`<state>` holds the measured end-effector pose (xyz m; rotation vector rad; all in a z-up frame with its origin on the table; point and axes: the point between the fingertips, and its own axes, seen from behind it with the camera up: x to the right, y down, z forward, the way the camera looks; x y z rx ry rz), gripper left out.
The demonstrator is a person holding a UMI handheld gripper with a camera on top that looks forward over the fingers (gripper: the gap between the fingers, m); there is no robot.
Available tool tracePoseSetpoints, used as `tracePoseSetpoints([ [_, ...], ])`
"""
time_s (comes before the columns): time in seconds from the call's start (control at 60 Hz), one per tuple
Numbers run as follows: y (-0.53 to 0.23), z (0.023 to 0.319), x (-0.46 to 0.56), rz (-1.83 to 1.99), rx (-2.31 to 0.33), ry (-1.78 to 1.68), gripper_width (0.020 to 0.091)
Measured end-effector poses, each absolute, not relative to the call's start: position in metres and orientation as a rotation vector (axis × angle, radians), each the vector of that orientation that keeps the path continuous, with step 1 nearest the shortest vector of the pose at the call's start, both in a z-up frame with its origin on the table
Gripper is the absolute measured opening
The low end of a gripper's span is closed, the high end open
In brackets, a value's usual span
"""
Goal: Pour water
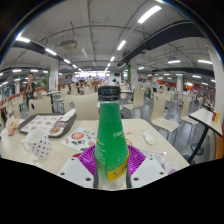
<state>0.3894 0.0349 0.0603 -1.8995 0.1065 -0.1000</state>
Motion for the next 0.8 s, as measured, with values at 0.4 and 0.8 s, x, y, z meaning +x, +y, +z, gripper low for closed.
tracePoseSetpoints([
  [0.4,0.083,0.147,0.322,-1.169,-1.716,-0.97,0.0361],
  [0.8,0.122,0.164,0.297,-1.827,-1.234,-1.722,0.0359],
])
